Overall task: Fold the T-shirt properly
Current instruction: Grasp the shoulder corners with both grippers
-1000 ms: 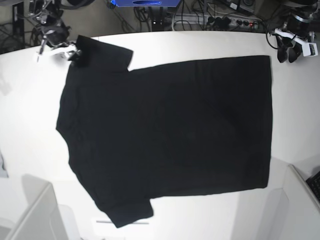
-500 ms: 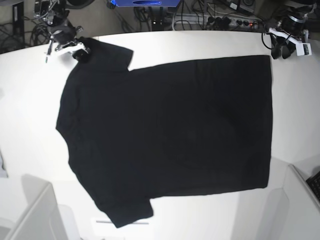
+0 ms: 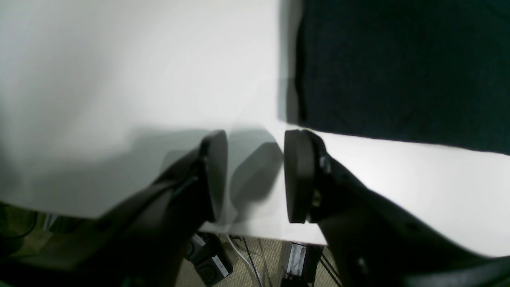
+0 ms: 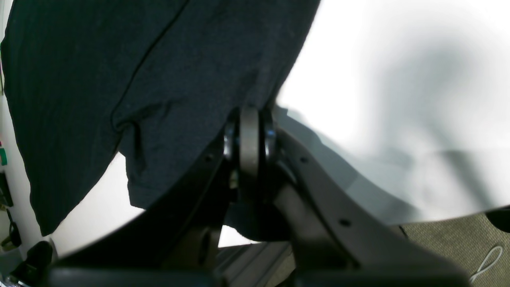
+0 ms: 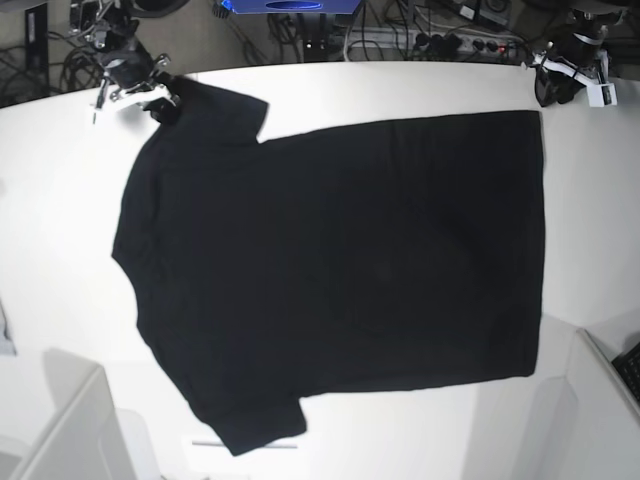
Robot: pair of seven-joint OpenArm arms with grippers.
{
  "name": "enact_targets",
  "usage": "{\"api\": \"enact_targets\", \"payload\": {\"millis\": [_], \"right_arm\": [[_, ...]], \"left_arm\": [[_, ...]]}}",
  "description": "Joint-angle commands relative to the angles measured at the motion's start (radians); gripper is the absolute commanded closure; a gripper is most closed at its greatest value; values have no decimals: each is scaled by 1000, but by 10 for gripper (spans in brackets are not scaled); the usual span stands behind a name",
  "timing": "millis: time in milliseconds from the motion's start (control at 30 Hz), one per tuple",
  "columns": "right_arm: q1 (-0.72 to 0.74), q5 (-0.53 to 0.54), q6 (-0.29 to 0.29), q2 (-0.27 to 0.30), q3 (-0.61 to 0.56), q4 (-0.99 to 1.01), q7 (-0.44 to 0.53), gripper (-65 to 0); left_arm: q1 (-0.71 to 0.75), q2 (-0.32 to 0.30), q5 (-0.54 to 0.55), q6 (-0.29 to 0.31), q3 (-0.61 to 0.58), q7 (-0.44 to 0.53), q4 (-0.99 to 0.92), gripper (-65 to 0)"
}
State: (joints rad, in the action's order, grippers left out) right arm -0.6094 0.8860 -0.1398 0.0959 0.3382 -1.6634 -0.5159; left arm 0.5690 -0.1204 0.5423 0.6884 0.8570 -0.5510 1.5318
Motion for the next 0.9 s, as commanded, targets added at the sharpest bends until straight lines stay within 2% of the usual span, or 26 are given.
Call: {"api": "enact_targets", "payload": {"millis": [0,367,500,867], "right_arm": [[-13,-35,26,6,-1,4,-37,0],[-13,-35,26,6,-3,1,-37,0],[-13,-35,26,8,-3,1,-37,0],[-5,-37,26,8,-3,2,-37,0]], "left_arm": [[0,-11,14,10,6,10,9,-239],[-20,-2,14,10,-18,7,25,-242],[16,24,14,10,-18,7,86,-314],[-10,35,15,10,-12,7,69,-316]]}}
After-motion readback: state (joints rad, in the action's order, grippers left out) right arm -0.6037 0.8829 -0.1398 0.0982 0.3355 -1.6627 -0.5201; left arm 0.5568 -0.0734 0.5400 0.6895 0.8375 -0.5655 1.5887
